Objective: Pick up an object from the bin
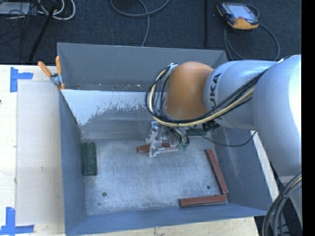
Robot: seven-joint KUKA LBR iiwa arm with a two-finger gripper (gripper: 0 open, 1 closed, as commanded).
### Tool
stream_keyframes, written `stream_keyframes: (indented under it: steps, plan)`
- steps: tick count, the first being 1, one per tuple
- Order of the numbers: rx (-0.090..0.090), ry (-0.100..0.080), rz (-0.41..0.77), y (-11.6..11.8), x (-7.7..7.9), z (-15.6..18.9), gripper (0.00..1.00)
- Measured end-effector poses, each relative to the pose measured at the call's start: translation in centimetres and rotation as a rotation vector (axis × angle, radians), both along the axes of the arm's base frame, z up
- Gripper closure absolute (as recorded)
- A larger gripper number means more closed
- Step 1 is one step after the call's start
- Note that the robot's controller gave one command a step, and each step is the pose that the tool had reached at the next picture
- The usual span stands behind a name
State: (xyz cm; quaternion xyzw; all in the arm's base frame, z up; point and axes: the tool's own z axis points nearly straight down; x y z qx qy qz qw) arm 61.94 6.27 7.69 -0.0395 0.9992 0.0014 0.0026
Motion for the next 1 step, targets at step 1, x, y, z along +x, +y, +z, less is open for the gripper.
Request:
stream_keyframes:
  steps: [1]
  plan:
    - [-0.002,0.0,0.001,1.6,-0.01,16.85,1.0]
